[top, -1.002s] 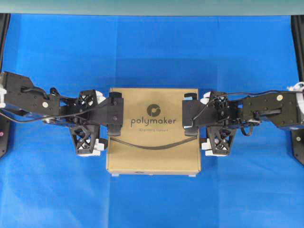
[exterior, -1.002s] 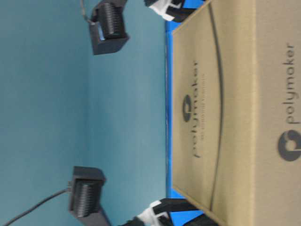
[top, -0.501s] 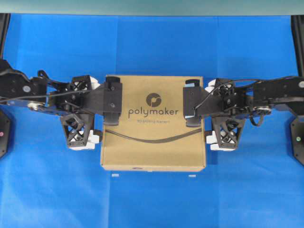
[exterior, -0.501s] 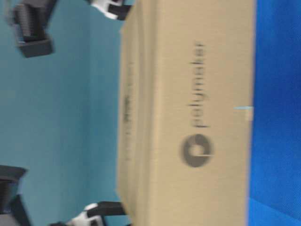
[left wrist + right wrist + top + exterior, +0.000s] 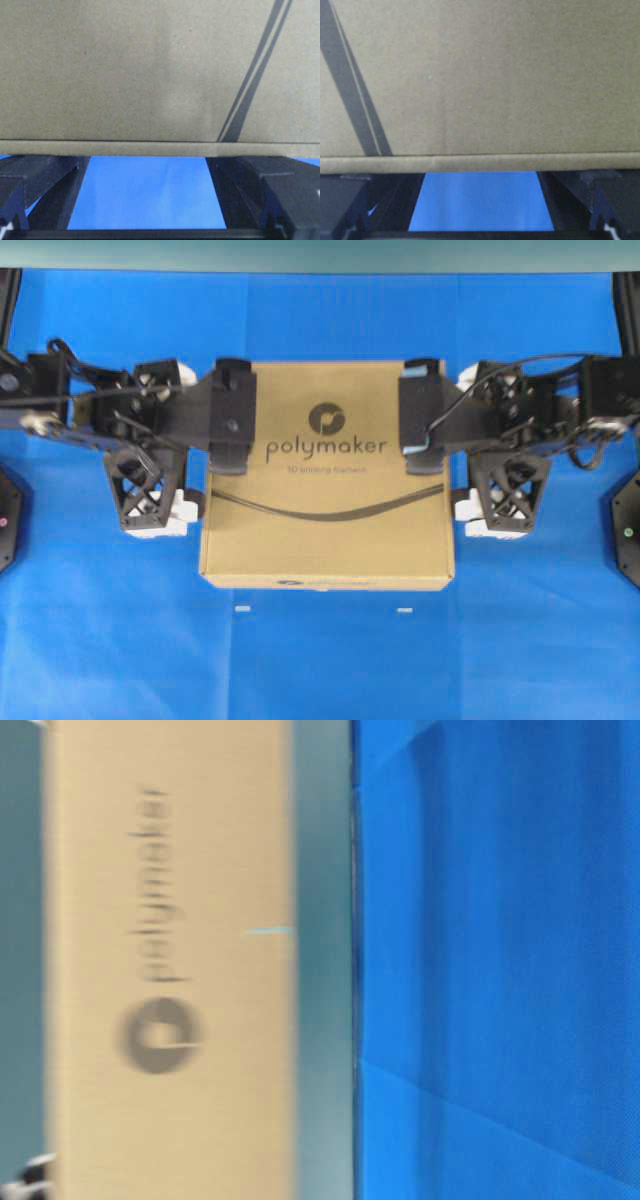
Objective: Lift up the cardboard box by clamping it between your arms.
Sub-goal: 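Raise both grippers together, lifting the clamped box off the table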
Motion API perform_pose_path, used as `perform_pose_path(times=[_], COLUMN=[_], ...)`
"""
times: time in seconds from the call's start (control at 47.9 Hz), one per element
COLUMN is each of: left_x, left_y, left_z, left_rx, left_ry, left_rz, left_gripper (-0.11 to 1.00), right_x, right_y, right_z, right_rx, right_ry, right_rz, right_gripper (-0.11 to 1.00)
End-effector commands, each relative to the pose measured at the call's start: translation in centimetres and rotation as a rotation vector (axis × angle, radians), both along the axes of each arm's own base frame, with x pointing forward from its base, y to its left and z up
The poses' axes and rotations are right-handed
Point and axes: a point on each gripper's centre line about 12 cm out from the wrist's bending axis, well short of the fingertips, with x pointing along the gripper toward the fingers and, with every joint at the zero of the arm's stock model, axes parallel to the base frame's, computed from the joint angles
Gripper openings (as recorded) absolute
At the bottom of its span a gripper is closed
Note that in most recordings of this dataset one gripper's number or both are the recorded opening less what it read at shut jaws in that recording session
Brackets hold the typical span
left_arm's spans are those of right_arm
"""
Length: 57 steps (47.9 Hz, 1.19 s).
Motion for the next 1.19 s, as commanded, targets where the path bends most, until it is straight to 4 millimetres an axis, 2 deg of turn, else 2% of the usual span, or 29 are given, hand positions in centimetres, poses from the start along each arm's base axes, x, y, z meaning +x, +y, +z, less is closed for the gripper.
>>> perform_pose_path(times=[0.0, 0.251, 0.376, 0.606, 1.169], left_x=[0.9, 0.9, 1.0, 2.0, 2.1], left_y=[0.8, 0.8, 0.7, 0.5, 0.6], left_z=[4.9, 8.2, 9.6, 11.4, 11.0], left_rx=[0.000, 0.000, 0.000, 0.000, 0.001], left_ry=[-0.116, -0.113, -0.117, -0.134, -0.117], left_rz=[0.032, 0.032, 0.030, 0.023, 0.024], left_gripper=[0.85, 0.85, 0.85, 0.84, 0.85], right_x=[1.1, 0.6, 0.5, 0.3, 0.3], right_y=[0.4, 0.5, 0.5, 0.4, 0.2], right_z=[3.5, 7.8, 8.8, 9.0, 8.8], right_rx=[0.010, 0.019, 0.020, 0.016, 0.012], right_ry=[-0.092, -0.108, -0.097, -0.091, -0.092], right_rz=[-0.005, -0.018, -0.023, -0.024, -0.024], right_gripper=[0.99, 0.99, 0.99, 0.99, 0.99])
